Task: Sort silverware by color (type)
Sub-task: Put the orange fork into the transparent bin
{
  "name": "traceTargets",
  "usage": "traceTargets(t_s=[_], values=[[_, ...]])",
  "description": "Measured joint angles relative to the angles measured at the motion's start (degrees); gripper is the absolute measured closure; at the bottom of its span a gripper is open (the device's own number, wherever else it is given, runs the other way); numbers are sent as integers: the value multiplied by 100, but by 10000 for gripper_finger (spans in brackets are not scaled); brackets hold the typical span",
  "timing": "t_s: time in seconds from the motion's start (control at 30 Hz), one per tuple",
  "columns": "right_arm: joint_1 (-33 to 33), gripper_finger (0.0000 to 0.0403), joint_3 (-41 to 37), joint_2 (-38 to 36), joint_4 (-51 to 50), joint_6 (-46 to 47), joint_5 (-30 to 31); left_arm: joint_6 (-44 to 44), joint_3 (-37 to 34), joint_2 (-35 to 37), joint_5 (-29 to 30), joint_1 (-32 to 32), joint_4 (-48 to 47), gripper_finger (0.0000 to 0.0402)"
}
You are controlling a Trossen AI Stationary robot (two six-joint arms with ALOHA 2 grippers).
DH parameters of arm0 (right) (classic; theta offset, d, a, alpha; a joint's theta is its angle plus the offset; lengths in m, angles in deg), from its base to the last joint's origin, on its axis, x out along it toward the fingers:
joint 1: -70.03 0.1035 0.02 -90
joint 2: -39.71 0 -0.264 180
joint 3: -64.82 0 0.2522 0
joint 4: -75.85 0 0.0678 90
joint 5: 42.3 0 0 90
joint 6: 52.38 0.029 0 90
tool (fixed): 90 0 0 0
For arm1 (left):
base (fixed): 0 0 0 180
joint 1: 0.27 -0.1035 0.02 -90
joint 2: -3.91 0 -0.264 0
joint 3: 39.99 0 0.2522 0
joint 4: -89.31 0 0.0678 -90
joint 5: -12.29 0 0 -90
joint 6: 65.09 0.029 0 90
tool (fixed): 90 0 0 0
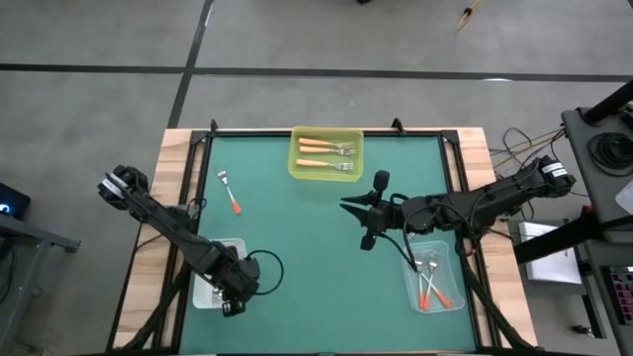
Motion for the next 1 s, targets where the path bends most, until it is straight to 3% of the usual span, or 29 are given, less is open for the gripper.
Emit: traceTargets(t_s=[0.17,0.47,0.7,1.0], values=[[0,351,-2,0,2,13,1,39,0,221,74,0,-40,324],[-20,351,-2,0,2,102,0,-198,9,1131,1198,-436,-471,324],[-37,351,-2,0,-191,335,94,42,7,1413,1692,-1551,-1108,324],[-37,351,11,-46,-1090,828,990,828,7,1431,1705,-3482,-1363,324]])
